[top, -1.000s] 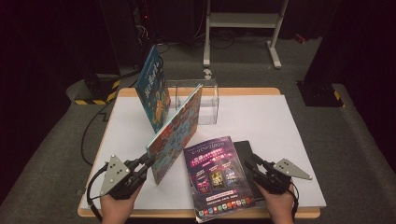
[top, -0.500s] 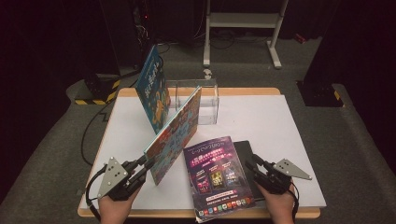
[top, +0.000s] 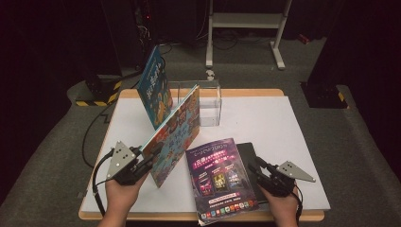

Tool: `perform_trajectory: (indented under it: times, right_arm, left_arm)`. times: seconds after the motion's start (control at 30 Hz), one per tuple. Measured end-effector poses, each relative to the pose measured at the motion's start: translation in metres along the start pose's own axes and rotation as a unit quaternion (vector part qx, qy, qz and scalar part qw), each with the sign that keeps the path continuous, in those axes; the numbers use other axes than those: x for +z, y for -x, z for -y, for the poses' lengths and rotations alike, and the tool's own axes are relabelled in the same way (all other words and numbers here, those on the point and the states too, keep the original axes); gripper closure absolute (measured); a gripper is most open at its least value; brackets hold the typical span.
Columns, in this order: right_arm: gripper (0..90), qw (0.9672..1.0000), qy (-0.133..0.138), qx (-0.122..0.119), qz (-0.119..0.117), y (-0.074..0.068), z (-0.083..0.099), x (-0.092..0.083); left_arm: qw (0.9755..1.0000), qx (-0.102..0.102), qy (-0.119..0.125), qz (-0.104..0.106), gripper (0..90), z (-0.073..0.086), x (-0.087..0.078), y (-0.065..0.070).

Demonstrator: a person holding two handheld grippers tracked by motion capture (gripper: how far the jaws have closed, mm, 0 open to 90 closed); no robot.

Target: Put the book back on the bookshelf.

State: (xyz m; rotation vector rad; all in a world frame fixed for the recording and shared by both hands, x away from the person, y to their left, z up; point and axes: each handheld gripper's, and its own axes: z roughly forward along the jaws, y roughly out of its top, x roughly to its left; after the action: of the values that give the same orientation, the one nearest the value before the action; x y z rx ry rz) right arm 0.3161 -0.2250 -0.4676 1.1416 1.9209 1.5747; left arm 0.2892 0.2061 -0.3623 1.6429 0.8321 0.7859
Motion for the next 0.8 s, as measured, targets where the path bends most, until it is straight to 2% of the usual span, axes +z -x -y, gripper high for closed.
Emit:
perform_trajectory:
  times: [0.07,0.2,0.27,0.37,0.5,0.63,0.7,0.8]
  right_arm:
    - [58.3,1.0,-0.001,0.001,0.0,0.0,0.0,0.0]
    - [58.2,1.0,-0.003,0.001,-0.002,0.0,0.001,0.001]
    - [58.1,1.0,-0.003,0.002,-0.003,0.0,0.001,0.001]
    - [58.0,1.0,-0.003,0.002,-0.005,0.0,0.001,0.001]
    - [57.9,1.0,-0.003,0.003,-0.006,0.0,0.002,0.001]
    - [57.9,1.0,-0.001,0.005,-0.008,0.0,0.002,0.0]
    - [57.9,0.9999,0.0,0.008,-0.01,0.0,0.002,0.0]
    - [57.9,0.9999,-0.001,0.008,-0.012,-0.001,0.002,0.001]
  left_arm:
    - [1.0,-0.001,0.001,0.003,71.0,-0.001,0.006,-0.002]
    - [0.9991,-0.035,0.006,0.022,74.5,-0.003,0.014,-0.007]
    - [0.9996,-0.028,0.005,0.01,75.3,-0.004,0.016,-0.005]
    - [0.9997,-0.023,0.0,0.004,75.7,-0.006,0.017,-0.003]
    - [0.9996,-0.024,0.001,-0.011,75.2,-0.009,0.019,0.002]
    - [0.9994,-0.024,0.017,-0.018,74.0,-0.013,0.019,0.004]
    - [0.9993,-0.027,0.017,-0.018,76.7,-0.014,0.019,0.005]
    - [0.9992,-0.025,0.01,-0.029,79.0,-0.016,0.019,0.004]
